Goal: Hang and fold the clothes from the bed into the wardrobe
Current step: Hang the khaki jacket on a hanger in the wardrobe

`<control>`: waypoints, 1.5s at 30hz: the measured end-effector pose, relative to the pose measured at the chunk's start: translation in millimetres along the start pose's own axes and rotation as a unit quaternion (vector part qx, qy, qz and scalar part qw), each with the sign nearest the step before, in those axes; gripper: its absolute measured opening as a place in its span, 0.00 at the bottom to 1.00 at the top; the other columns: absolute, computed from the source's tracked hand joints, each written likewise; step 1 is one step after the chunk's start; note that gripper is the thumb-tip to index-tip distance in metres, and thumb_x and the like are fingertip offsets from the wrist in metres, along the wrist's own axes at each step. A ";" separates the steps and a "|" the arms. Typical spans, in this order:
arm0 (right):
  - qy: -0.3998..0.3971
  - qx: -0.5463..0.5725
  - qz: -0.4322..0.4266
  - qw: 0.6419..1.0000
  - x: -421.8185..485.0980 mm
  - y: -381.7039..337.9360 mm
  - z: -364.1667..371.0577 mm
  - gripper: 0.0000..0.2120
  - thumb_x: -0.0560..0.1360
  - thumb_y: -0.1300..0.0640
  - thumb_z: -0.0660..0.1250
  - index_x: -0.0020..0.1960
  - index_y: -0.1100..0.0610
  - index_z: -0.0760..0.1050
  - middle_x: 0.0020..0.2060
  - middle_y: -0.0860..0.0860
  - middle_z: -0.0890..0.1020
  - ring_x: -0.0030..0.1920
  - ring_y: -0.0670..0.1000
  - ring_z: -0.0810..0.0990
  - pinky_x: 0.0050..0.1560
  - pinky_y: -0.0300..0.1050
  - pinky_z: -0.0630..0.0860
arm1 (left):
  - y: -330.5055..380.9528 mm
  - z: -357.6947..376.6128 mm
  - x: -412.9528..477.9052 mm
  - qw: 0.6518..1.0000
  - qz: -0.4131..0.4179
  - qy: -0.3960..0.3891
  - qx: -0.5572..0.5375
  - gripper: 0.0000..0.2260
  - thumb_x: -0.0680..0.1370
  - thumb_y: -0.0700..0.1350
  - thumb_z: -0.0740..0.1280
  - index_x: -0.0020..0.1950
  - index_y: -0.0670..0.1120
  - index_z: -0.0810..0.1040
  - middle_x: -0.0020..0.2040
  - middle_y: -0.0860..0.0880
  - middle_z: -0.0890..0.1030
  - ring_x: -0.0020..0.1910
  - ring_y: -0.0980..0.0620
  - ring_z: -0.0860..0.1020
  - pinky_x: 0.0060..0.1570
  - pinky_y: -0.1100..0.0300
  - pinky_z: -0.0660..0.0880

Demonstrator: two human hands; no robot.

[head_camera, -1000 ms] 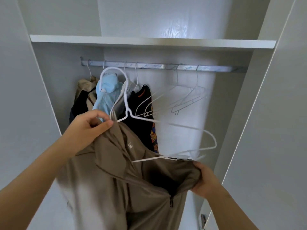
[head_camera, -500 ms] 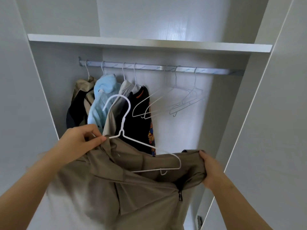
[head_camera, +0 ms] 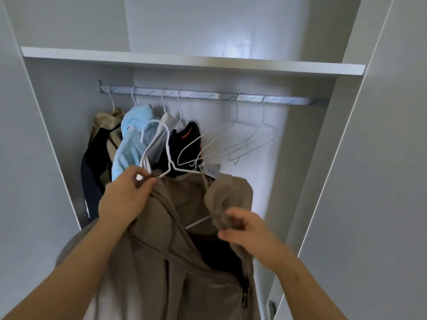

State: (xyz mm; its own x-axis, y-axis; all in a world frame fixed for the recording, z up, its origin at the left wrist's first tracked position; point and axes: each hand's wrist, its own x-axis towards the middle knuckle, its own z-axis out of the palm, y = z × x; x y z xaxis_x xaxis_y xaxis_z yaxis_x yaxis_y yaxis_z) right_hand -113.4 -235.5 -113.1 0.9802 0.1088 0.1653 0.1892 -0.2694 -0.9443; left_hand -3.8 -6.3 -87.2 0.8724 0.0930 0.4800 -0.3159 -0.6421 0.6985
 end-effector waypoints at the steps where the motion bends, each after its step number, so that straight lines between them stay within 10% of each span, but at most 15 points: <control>1: -0.055 -0.042 0.027 0.997 -2.4 -0.2 1.7 0.15 0.71 0.62 0.71 0.39 0.40 0.78 0.32 0.39 0.80 0.35 0.39 0.78 0.40 0.34 0.74 | 5.2 -2.7 2.9 0.999 0.013 0.014 -0.030 0.08 0.73 0.52 0.70 0.38 0.60 0.72 0.36 0.56 0.77 0.38 0.54 0.74 0.37 0.61 0.68; 4: -0.127 -0.063 0.075 0.987 -1.3 0.2 7.9 0.14 0.73 0.63 0.69 0.41 0.42 0.79 0.31 0.40 0.80 0.34 0.39 0.78 0.39 0.32 0.74 | 20.8 -8.8 4.0 0.990 0.075 0.023 -0.117 0.12 0.70 0.46 0.73 0.37 0.61 0.74 0.35 0.59 0.77 0.33 0.65 0.75 0.33 0.75 0.68; 7: 0.183 -0.101 0.013 0.978 2.7 1.7 2.6 0.16 0.72 0.68 0.65 0.43 0.46 0.79 0.33 0.40 0.79 0.36 0.39 0.77 0.43 0.35 0.70 | 24.6 -16.1 7.5 0.981 0.098 0.016 -0.169 0.13 0.70 0.44 0.74 0.35 0.62 0.76 0.28 0.57 0.77 0.28 0.65 0.74 0.32 0.78 0.68; 9: 0.436 -0.177 -0.007 0.882 3.1 -2.0 -9.0 0.15 0.69 0.66 0.67 0.52 0.51 0.78 0.41 0.46 0.77 0.45 0.50 0.76 0.49 0.42 0.68 | 25.0 -21.4 10.9 0.976 0.107 -0.003 -0.187 0.13 0.70 0.44 0.74 0.34 0.62 0.78 0.27 0.58 0.77 0.27 0.63 0.73 0.30 0.77 0.69; 11: 0.519 -0.248 0.041 0.817 6.2 -5.1 -23.6 0.24 0.68 0.60 0.69 0.63 0.54 0.72 0.55 0.55 0.75 0.56 0.59 0.72 0.57 0.49 0.66 | 26.0 -26.0 12.2 0.973 0.123 -0.028 -0.192 0.13 0.70 0.44 0.73 0.35 0.64 0.78 0.27 0.59 0.77 0.27 0.62 0.73 0.31 0.77 0.69; 16: 0.351 -0.359 0.106 0.859 15.7 -8.6 -31.8 0.18 0.74 0.50 0.62 0.64 0.48 0.71 0.61 0.50 0.73 0.67 0.55 0.62 0.66 0.50 0.53 | 28.3 -26.7 8.7 0.963 0.123 -0.098 -0.219 0.09 0.69 0.41 0.74 0.35 0.56 0.80 0.30 0.56 0.81 0.30 0.62 0.76 0.36 0.74 0.73; 20: 0.262 -0.370 -0.004 0.891 15.8 -12.7 -22.3 0.08 0.75 0.55 0.61 0.53 0.47 0.75 0.35 0.40 0.74 0.46 0.47 0.74 0.56 0.43 0.61 | 29.8 -22.0 1.1 0.956 0.109 -0.138 -0.235 0.08 0.70 0.36 0.73 0.38 0.50 0.79 0.31 0.57 0.82 0.30 0.63 0.77 0.35 0.74 0.73; 24: 0.145 -0.209 -0.009 0.967 17.2 -25.1 -13.5 0.25 0.72 0.64 0.59 0.50 0.31 0.68 0.27 0.37 0.74 0.28 0.40 0.71 0.30 0.32 0.69 | 25.2 -16.1 -3.7 0.948 0.086 -0.208 -0.225 0.08 0.71 0.35 0.71 0.40 0.48 0.79 0.30 0.57 0.81 0.31 0.65 0.78 0.35 0.75 0.72; 32: 0.150 -0.112 0.063 0.980 20.0 -18.9 -0.8 0.24 0.69 0.69 0.60 0.45 0.37 0.73 0.32 0.46 0.76 0.24 0.40 0.71 0.27 0.32 0.68 | 40.0 -24.0 12.6 0.974 0.121 -0.036 -0.187 0.16 0.68 0.31 0.72 0.34 0.53 0.76 0.28 0.63 0.79 0.30 0.68 0.76 0.35 0.79 0.69; 37: 0.145 -0.096 0.083 0.981 21.1 -15.6 3.7 0.24 0.70 0.68 0.60 0.44 0.37 0.73 0.35 0.48 0.77 0.30 0.44 0.74 0.30 0.35 0.70 | 57.8 -11.0 16.3 0.895 -0.064 -0.084 -0.434 0.15 0.71 0.26 0.66 0.36 0.46 0.71 0.24 0.57 0.75 0.21 0.62 0.70 0.22 0.71 0.66; 41: 0.210 -0.011 0.115 0.971 19.0 -11.4 -1.6 0.22 0.68 0.70 0.60 0.45 0.44 0.77 0.29 0.49 0.74 0.26 0.45 0.69 0.24 0.31 0.68 | 42.0 -1.7 14.9 0.937 0.013 -0.288 -0.199 0.10 0.75 0.42 0.69 0.52 0.55 0.74 0.50 0.55 0.73 0.39 0.62 0.75 0.36 0.74 0.71; 45: 0.279 0.026 0.148 0.948 17.9 -7.3 -6.8 0.20 0.68 0.70 0.59 0.44 0.47 0.78 0.27 0.49 0.74 0.22 0.43 0.68 0.22 0.31 0.66 | 16.3 7.4 2.4 0.923 0.082 -0.370 0.067 0.12 0.78 0.55 0.61 0.54 0.49 0.77 0.51 0.52 0.79 0.49 0.56 0.77 0.53 0.60 0.74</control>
State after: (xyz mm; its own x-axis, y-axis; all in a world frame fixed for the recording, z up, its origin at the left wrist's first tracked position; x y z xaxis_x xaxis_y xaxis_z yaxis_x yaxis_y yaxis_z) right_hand -96.9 -238.1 -101.3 0.8706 -0.4919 0.0027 -0.0869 -0.1592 -0.9834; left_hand -4.1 -22.1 -78.5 0.8485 -0.5273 0.0441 -0.4602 -0.6943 0.5533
